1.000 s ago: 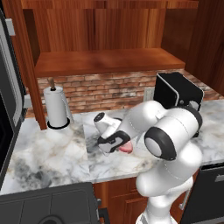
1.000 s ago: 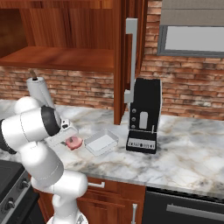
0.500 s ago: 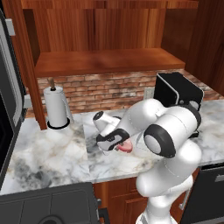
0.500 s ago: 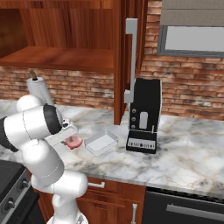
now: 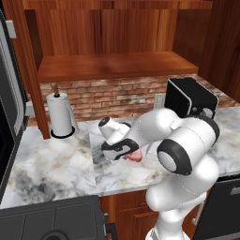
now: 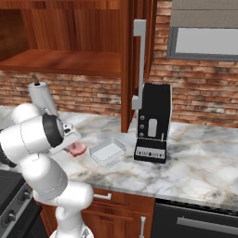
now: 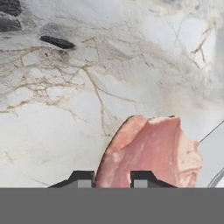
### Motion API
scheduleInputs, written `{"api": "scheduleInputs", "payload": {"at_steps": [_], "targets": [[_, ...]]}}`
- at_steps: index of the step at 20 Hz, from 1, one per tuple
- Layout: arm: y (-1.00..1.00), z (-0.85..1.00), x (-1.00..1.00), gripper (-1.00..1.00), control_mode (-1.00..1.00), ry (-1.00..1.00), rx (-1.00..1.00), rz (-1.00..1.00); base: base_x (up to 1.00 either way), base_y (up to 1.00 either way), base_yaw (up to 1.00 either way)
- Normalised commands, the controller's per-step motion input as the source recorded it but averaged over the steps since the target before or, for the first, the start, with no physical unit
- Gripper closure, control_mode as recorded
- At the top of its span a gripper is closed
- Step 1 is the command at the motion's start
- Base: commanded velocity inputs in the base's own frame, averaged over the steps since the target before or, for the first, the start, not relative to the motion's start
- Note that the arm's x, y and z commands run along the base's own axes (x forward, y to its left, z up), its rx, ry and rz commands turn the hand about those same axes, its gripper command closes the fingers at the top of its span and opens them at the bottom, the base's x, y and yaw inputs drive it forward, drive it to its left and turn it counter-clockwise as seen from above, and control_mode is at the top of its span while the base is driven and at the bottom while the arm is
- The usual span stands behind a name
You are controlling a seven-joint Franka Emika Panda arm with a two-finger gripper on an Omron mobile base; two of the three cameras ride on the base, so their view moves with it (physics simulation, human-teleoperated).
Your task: Retrieve the tupperware from the cabinet, then place the raw meat into the tupperware to avoid contamination.
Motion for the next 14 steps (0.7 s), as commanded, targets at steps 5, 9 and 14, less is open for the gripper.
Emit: {"api": "scheduleInputs", "payload": {"at_steps": [5, 9, 14], "targets": [[0.00, 0.42, -0.06, 1.00, -1.00, -0.04, 0.00, 0.00, 0.00, 0.00, 0.00], [0.00, 0.50, -0.09, 1.00, -1.00, 0.00, 0.00, 0.00, 0.00, 0.00, 0.00], [0.00, 0.52, -0.07, 1.00, -1.00, 0.00, 0.00, 0.00, 0.00, 0.00, 0.00]]}}
